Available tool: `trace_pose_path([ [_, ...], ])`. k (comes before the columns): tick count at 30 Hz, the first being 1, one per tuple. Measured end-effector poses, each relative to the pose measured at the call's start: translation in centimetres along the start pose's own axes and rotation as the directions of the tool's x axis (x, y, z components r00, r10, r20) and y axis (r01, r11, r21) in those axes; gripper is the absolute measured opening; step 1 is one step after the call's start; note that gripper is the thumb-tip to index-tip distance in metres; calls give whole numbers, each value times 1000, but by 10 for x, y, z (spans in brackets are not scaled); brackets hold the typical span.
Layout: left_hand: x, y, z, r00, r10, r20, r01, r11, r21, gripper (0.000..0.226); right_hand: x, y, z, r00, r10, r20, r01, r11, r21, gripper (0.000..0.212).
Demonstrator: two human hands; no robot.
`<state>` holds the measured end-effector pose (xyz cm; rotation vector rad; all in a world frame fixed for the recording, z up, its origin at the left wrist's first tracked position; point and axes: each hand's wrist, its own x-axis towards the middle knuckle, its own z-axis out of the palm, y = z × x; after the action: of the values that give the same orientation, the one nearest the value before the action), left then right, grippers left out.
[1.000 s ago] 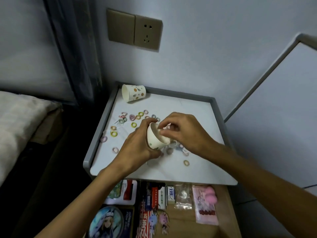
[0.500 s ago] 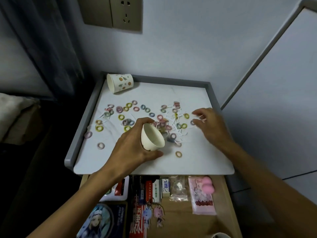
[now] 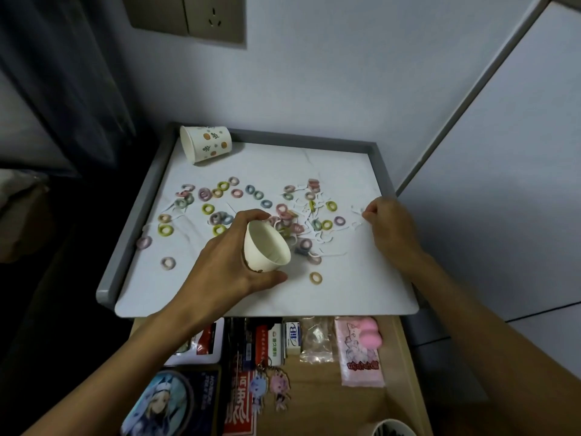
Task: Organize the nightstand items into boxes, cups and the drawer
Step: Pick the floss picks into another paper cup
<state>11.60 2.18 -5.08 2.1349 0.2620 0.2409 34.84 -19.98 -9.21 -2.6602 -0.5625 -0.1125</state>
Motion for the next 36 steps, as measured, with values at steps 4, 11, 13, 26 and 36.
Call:
trace_pose_path([
  [4, 1, -1, -1, 1000, 2, -5, -2, 1000, -1, 78, -5, -11, -11, 964, -250, 88, 239, 964, 118, 6],
  [11, 0, 0, 2, 1000, 0, 8, 0, 1000, 2, 77, -14, -10, -5, 935, -295, 196, 271, 952, 142, 12],
  [13, 0, -1, 1, 1000, -5, 9, 5, 1000, 1, 77, -18, -12, -8, 937, -274, 217, 244, 957, 155, 15],
  [26, -4, 4, 3, 999, -3, 34, 3, 1000, 13, 77, -56, -47, -4, 968, -100, 231, 76, 991, 109, 41],
  [36, -5, 0, 0, 999, -11, 47, 9, 1000, 28, 78, -51, -52, -9, 954, 43, 297, -11, 994, -107, 25],
])
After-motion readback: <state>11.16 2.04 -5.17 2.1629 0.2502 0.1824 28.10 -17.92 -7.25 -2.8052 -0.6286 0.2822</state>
